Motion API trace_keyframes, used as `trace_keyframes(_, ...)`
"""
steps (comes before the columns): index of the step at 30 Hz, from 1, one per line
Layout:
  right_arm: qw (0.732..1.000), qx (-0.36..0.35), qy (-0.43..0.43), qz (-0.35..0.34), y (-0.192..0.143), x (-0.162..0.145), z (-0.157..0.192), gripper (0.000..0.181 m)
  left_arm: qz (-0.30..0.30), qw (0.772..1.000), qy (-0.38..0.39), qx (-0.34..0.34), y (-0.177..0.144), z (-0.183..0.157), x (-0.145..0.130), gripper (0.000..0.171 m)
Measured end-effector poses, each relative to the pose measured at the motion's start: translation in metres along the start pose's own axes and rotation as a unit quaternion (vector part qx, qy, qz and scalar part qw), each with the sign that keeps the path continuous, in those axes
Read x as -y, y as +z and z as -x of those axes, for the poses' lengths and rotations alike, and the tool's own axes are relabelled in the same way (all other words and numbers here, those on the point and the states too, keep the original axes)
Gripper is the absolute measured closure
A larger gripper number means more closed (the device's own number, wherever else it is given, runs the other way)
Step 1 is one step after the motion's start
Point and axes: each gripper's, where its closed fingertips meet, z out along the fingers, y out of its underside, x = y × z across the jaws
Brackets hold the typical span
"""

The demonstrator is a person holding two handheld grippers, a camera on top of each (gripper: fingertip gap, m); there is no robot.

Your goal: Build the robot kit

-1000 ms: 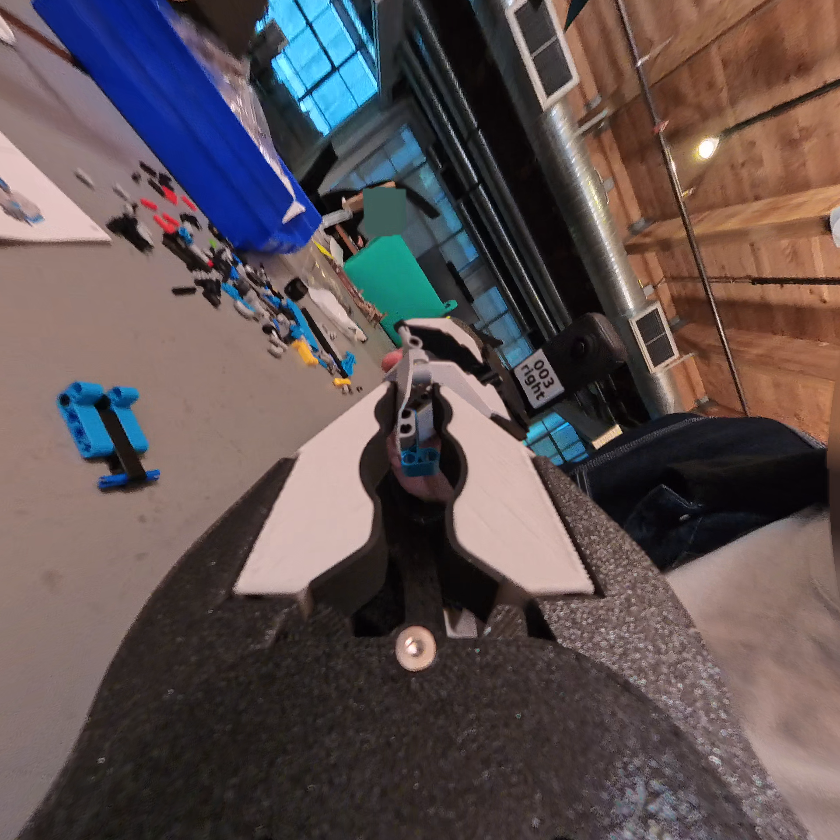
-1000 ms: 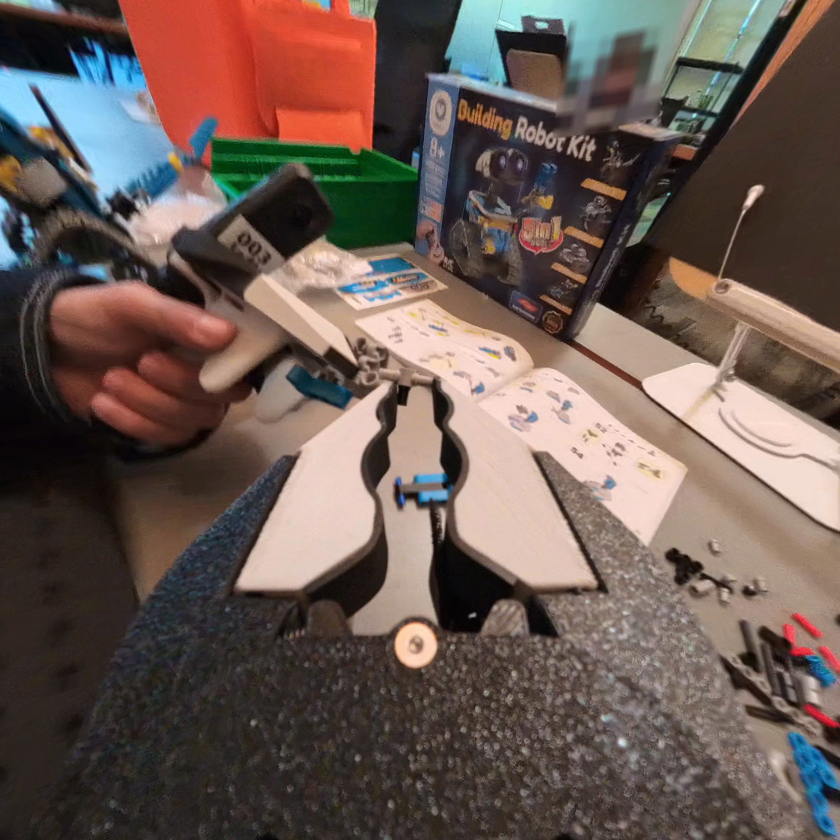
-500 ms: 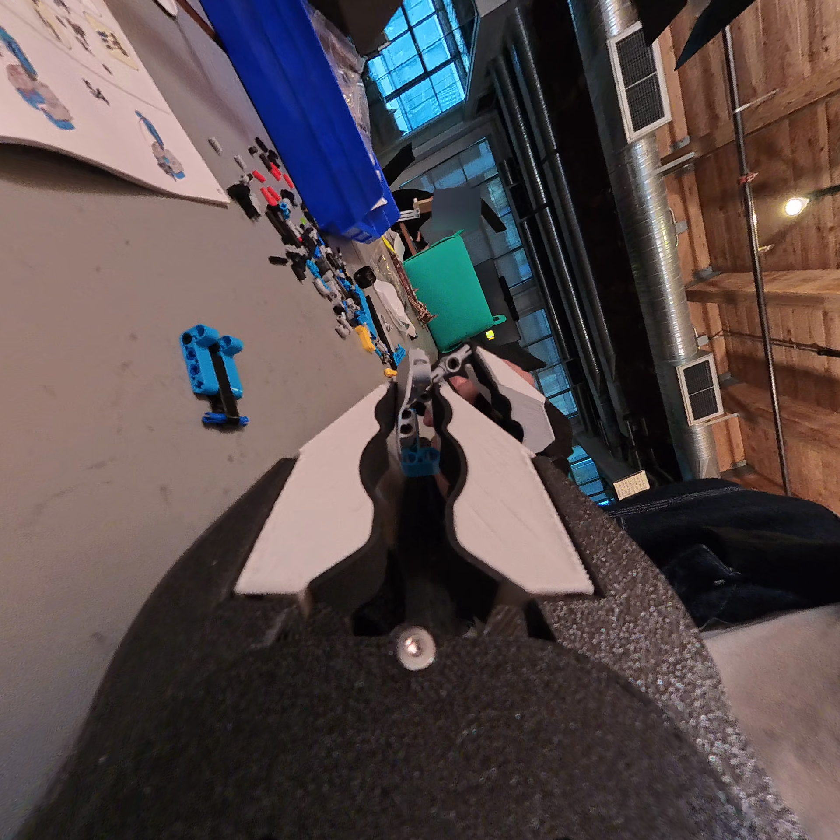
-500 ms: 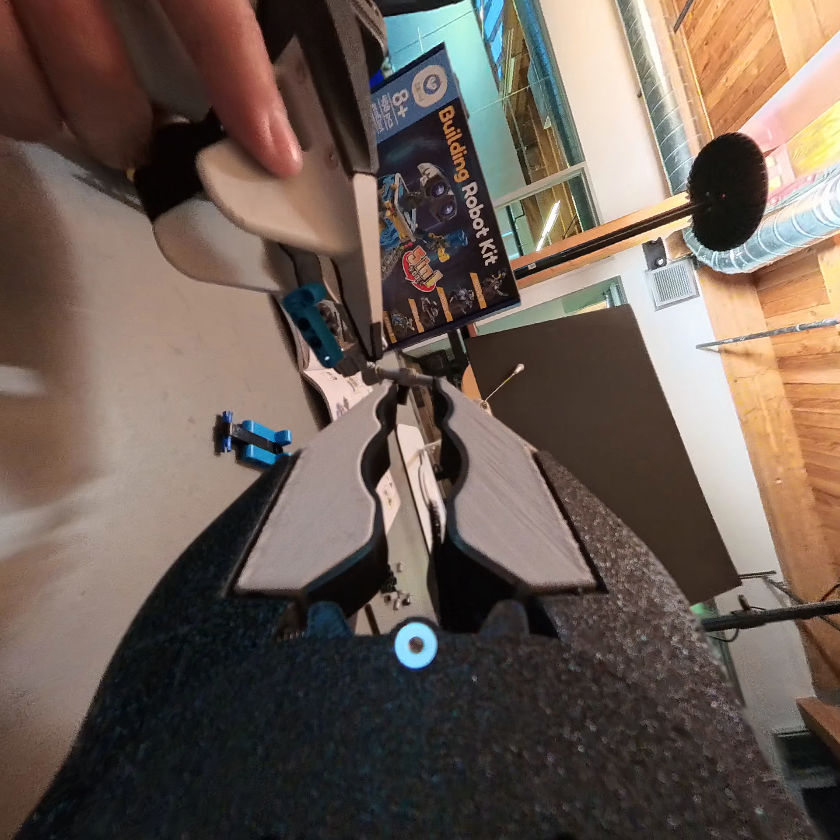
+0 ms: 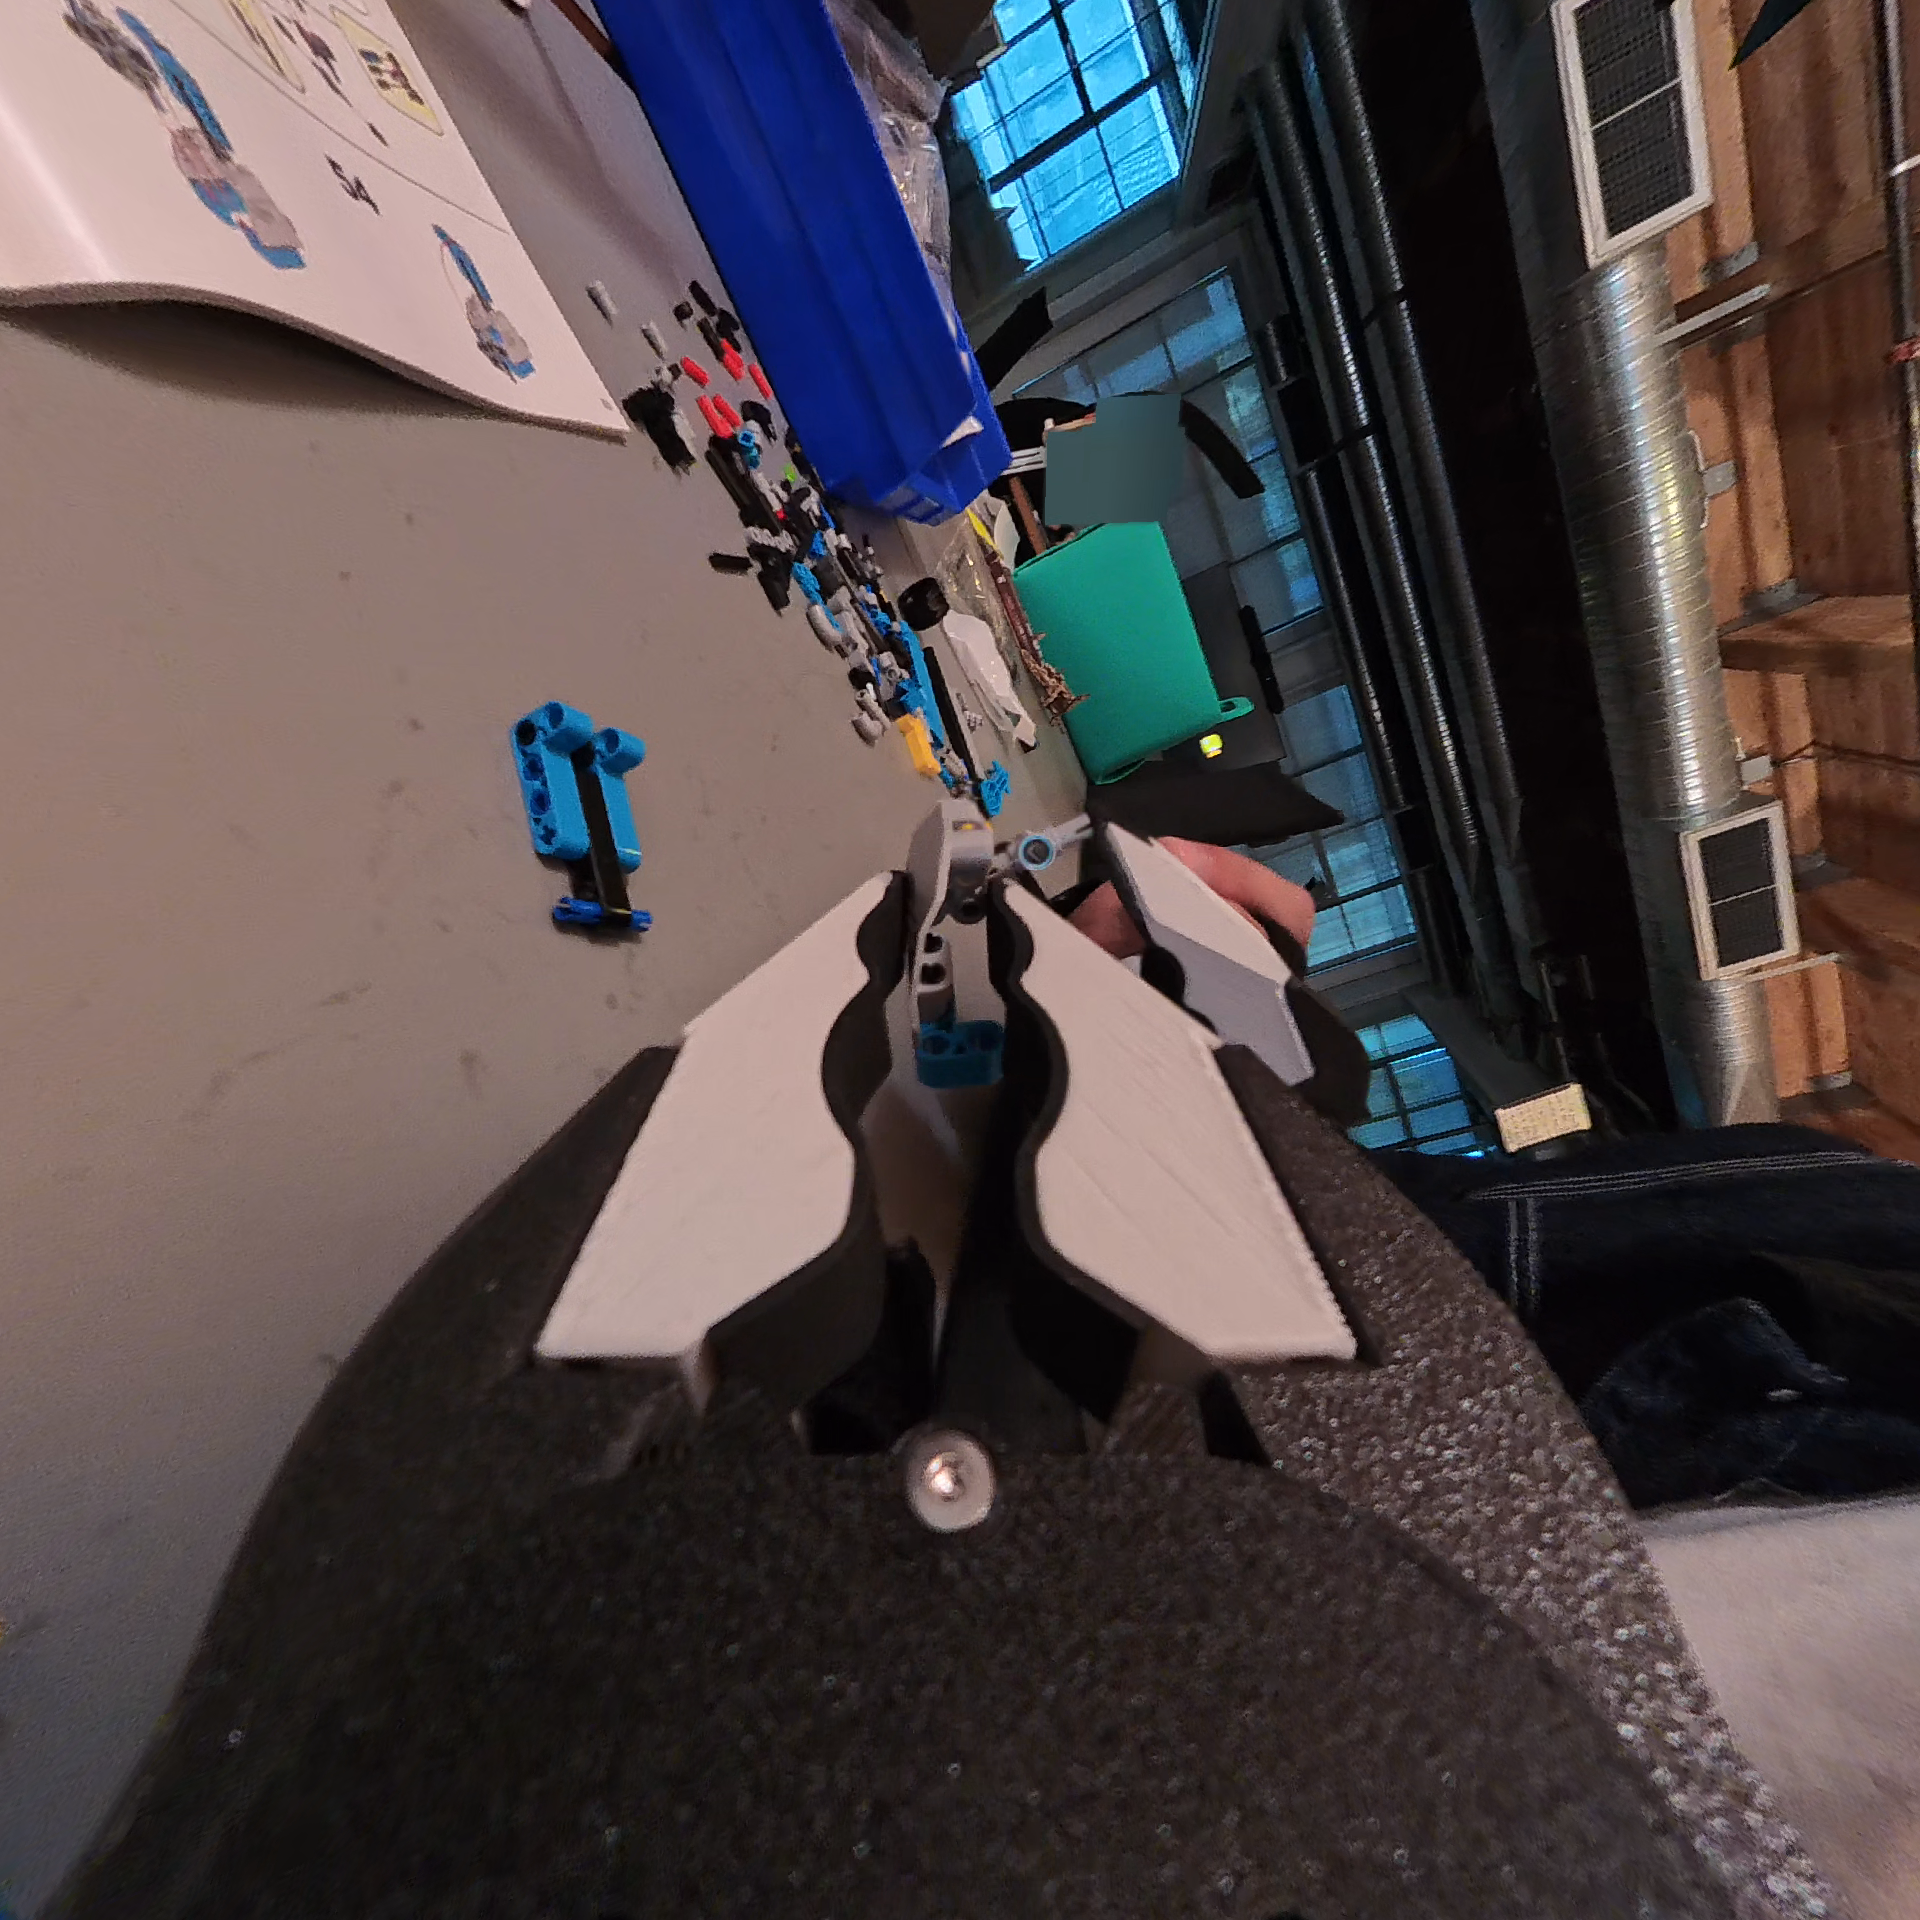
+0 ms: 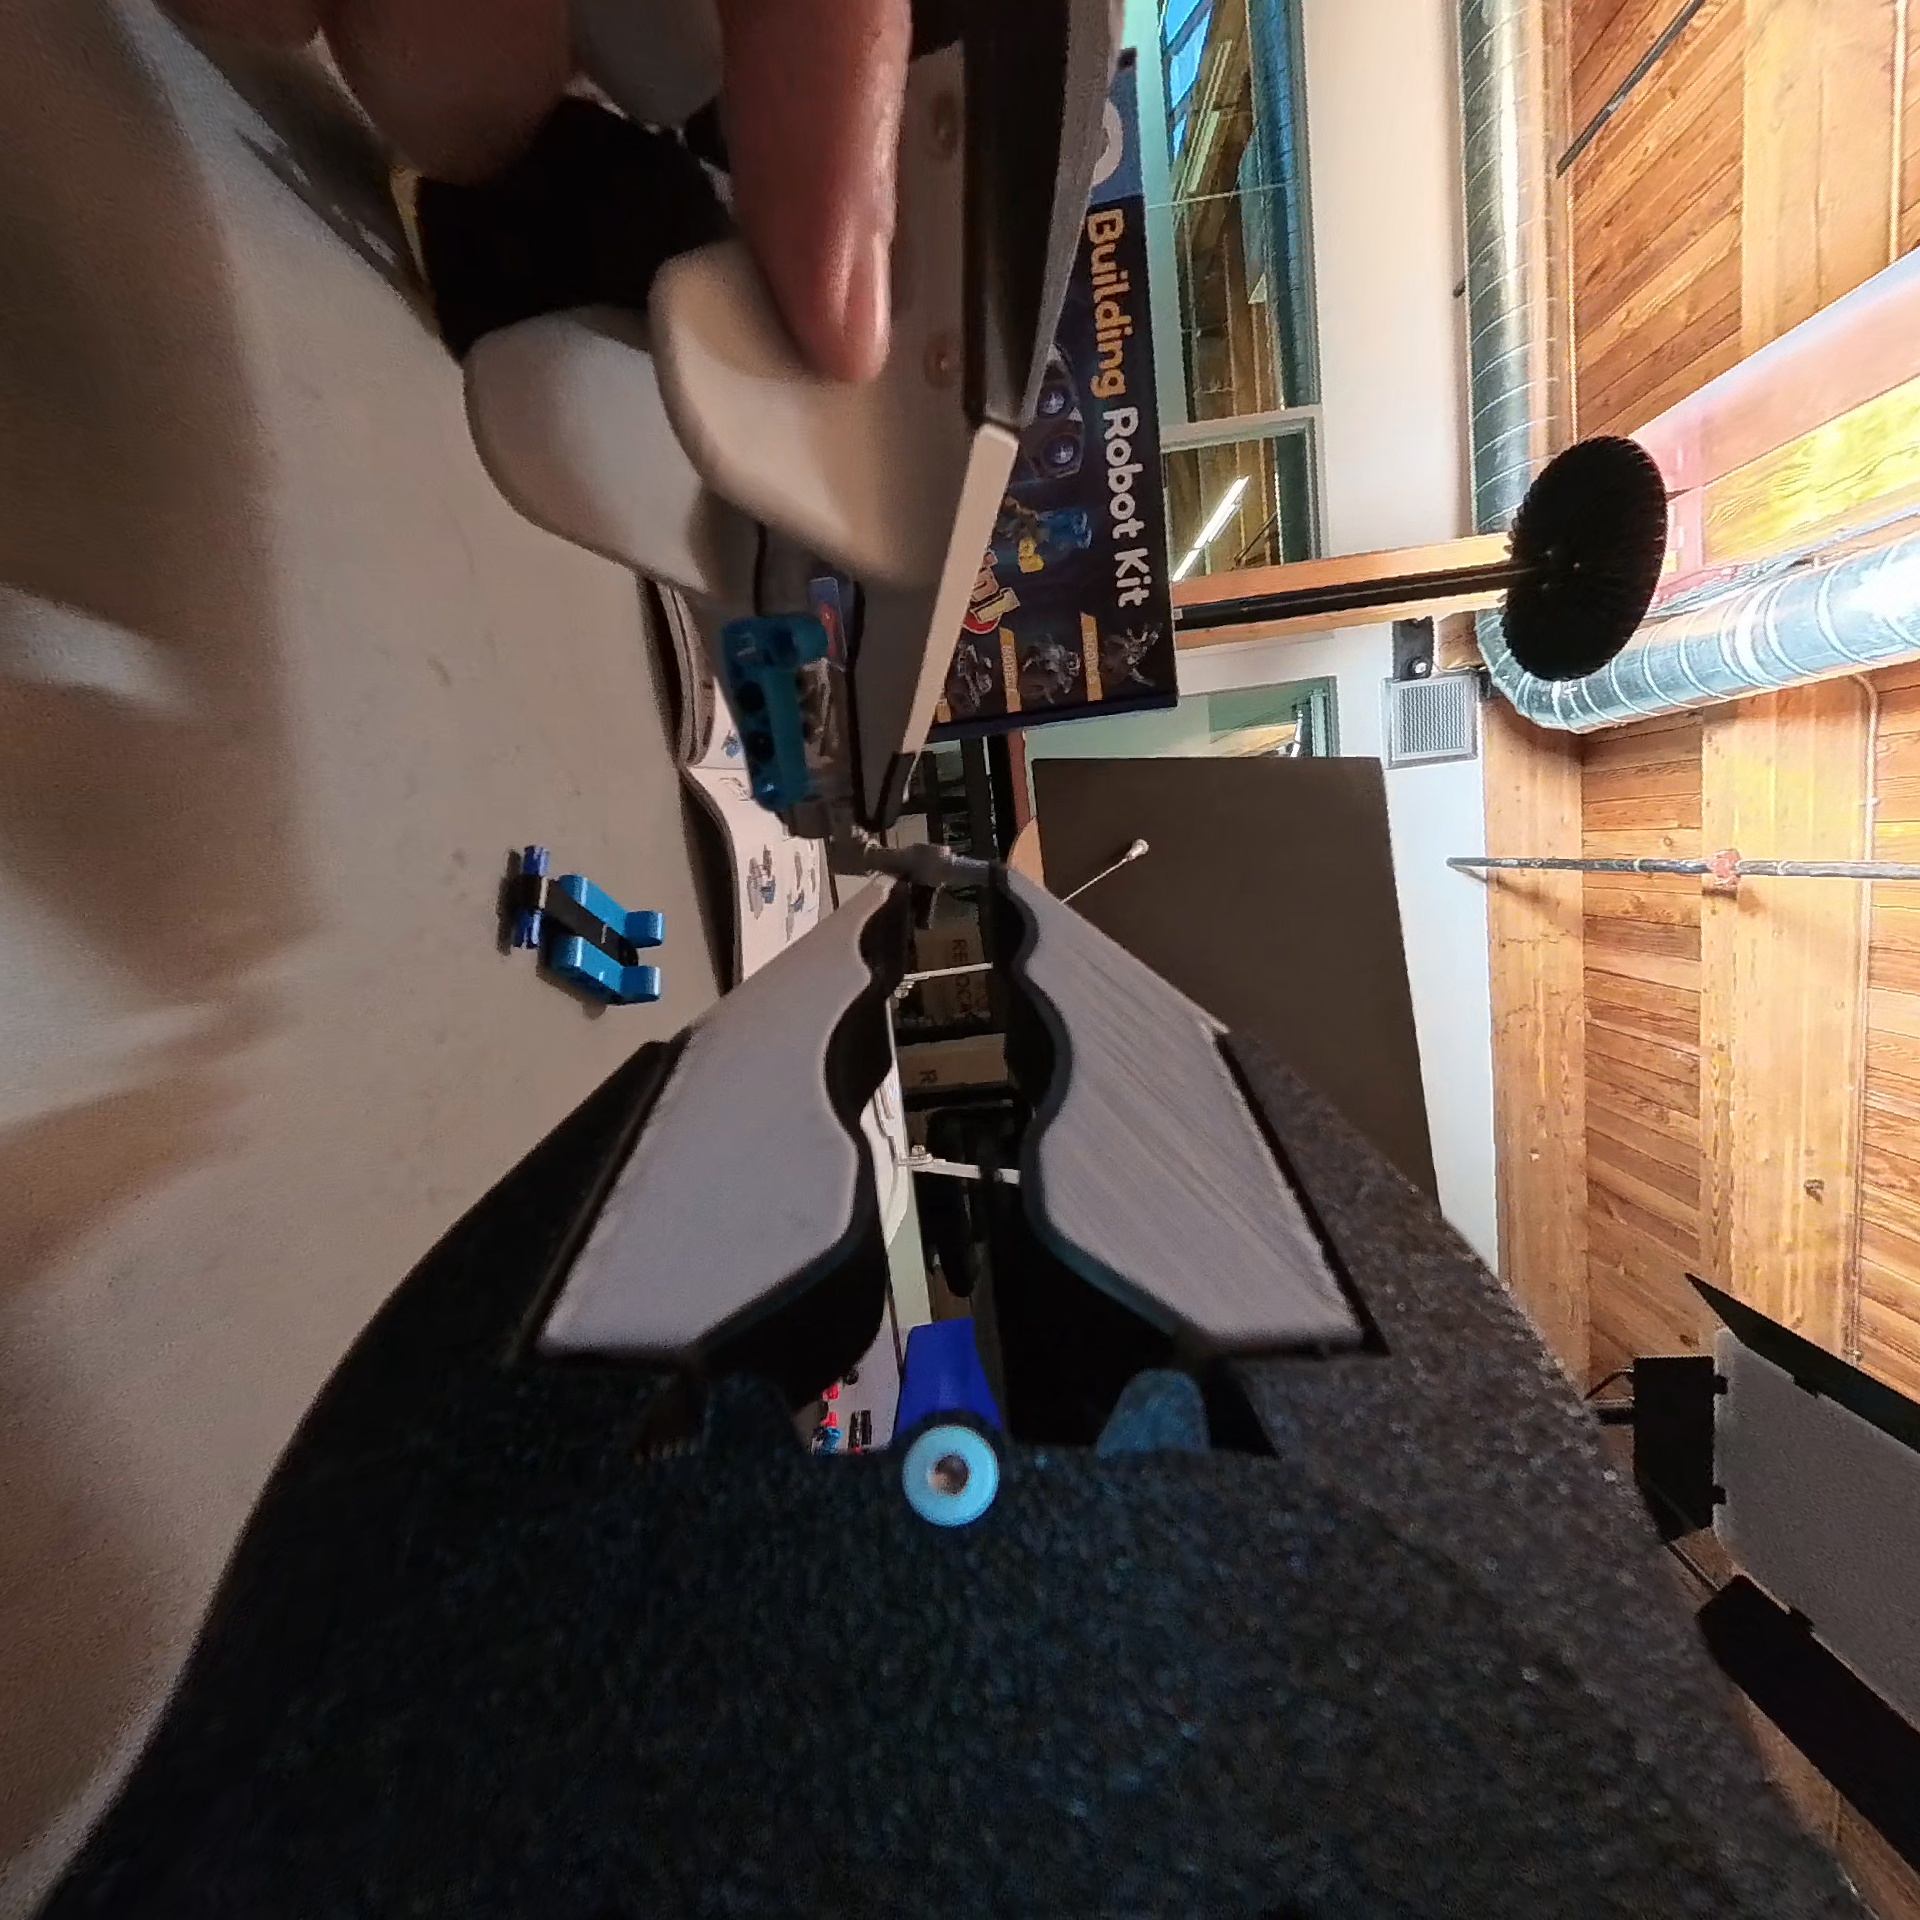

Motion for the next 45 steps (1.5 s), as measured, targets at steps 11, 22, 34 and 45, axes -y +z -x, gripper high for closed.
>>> trace_keyframes(11,0.998,0.005,0.063,-0.007,-0.004,0.000,-0.001,0.167,-0.002,1.000,-0.019,-0.017,0.001,-0.002,0.000,0.158)
trace_keyframes(22,0.972,0.079,0.217,-0.050,-0.010,0.014,0.000,0.173,0.008,1.000,-0.011,-0.022,0.003,-0.004,-0.002,0.158)
trace_keyframes(34,0.936,0.135,0.321,-0.043,-0.007,0.002,0.004,0.177,0.019,1.000,0.015,0.000,0.004,0.000,-0.005,0.158)
trace_keyframes(45,0.845,0.197,0.481,-0.124,-0.011,0.002,-0.006,0.178,0.014,0.999,-0.014,-0.033,0.003,-0.006,-0.003,0.158)
